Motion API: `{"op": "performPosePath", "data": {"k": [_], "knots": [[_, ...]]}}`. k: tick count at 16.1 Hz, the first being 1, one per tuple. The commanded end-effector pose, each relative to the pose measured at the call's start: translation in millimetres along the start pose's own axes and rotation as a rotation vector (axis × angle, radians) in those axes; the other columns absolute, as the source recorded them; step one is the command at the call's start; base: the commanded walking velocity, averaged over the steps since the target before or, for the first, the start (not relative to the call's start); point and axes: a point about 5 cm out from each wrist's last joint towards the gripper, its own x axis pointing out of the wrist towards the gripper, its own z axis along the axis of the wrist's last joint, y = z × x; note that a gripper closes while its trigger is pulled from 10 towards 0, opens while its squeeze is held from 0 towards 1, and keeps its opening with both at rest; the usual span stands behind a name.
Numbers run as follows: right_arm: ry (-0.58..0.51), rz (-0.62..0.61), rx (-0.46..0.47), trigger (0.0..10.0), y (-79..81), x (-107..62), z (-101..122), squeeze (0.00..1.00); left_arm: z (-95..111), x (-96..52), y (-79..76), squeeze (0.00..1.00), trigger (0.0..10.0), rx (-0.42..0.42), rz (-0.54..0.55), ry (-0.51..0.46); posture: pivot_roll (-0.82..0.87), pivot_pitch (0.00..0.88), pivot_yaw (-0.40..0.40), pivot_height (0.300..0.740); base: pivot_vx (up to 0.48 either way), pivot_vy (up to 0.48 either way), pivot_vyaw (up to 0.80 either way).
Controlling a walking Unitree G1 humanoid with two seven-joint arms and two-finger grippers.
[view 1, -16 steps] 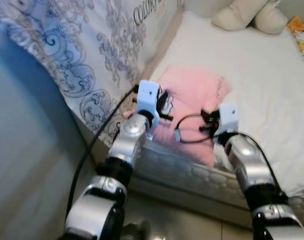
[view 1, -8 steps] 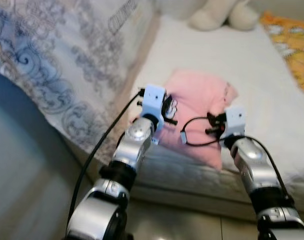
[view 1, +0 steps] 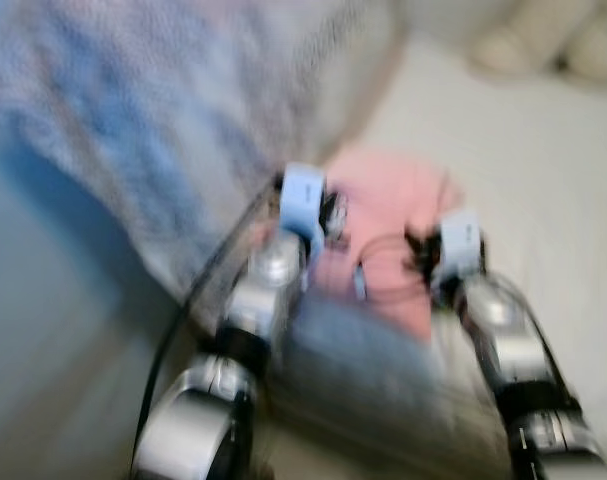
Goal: Clean up the room
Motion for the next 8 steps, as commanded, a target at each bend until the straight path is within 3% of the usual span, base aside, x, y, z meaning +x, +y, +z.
{"op": "performPosePath", "data": {"k": [1, 4, 5, 6, 7, 8], "knots": [[0.022, 0.023, -0.022, 10.0, 2.4, 1.4, 0, 0.0, 14, 2.8, 1.4, 0.0, 10.0, -0.043, 0.037, -0.048, 0.03, 0.0, 0.004, 0.74, 0.446, 0.0, 0.0], [0.065, 0.054, -0.135, 10.0, -13.6, 5.6, 8, 0.0, 14, 11.3, -9.3, 0.0, 10.0, -0.059, 0.052, -0.027, 0.02, 0.0, 0.006, 0.74, 0.45, 0.0, 0.0], [0.12, 0.072, -0.278, 10.0, -28.7, 10.2, 14, 0.0, 18, 19.5, -19.7, 0.0, 10.0, -0.059, 0.047, -0.016, 0.02, 0.0, 0.007, 0.74, 0.0, 0.0, 0.0], [0.146, 0.034, -0.347, 10.0, -46.3, 13.2, 22, 0.0, 22, 26.1, -28.9, 0.0, 10.0, -0.049, 0.039, -0.005, 0.02, 0.0, 0.007, 0.74, 0.0, 0.0, 0.0], [0.146, 0.034, -0.347, 10.0, -46.3, 13.2, 22, 0.0, 22, 26.1, -28.9, 0.0, 10.0, -0.049, 0.039, -0.005, 0.02, 0.0, 0.007, 0.74, 0.0, 0.0, 0.0], [0.189, -0.01, -0.442, 10.0, -58.5, 13.9, 24, 0.0, 24, 30.5, -36.1, 0.0, 10.0, -0.081, 0.033, 0.019, 0.01, 0.012, 0.015, 0.74, 0.0, 0.0, 0.0]]}}
